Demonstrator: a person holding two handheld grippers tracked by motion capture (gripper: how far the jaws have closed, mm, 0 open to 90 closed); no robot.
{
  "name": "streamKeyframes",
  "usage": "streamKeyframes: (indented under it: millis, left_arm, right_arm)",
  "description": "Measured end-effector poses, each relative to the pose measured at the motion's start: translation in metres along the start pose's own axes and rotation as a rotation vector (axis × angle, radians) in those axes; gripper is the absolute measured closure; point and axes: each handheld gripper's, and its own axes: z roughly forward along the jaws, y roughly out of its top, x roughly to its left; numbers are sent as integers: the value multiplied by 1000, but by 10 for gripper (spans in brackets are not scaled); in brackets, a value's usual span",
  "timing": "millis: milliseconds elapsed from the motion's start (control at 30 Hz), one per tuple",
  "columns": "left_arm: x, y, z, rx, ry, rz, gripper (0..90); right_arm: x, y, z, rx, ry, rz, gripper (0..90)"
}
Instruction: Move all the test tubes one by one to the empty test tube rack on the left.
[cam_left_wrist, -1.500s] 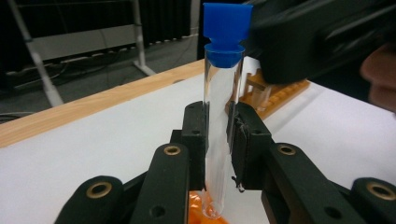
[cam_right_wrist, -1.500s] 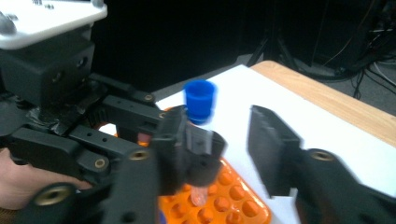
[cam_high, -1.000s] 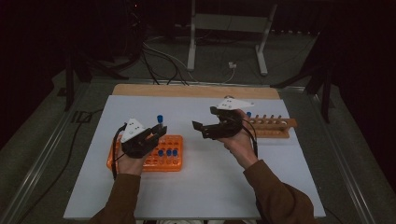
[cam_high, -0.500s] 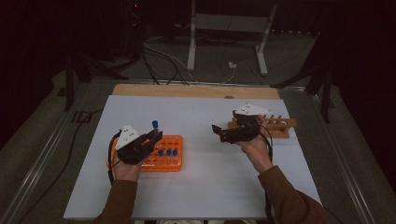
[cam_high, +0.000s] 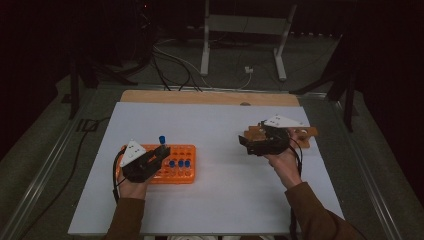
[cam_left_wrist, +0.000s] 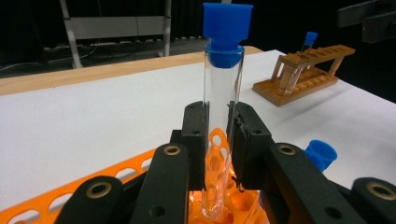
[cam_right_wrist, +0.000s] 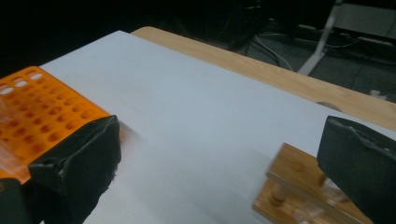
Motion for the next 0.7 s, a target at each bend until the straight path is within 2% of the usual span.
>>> streamKeyframes:
  millis: [400, 600, 700]
  left_arm:
    - [0, -10, -3, 42, -19, 2, 781]
    - [-2, -18, -3, 86, -24, 10, 780]
    - [-4, -22, -1, 125, -20, 32, 780]
  right_arm:
    - [-13, -13, -10, -2, -15, 24, 0]
    - [-17, -18, -14, -8, -15, 41, 0]
    - [-18, -21, -15, -10, -13, 41, 0]
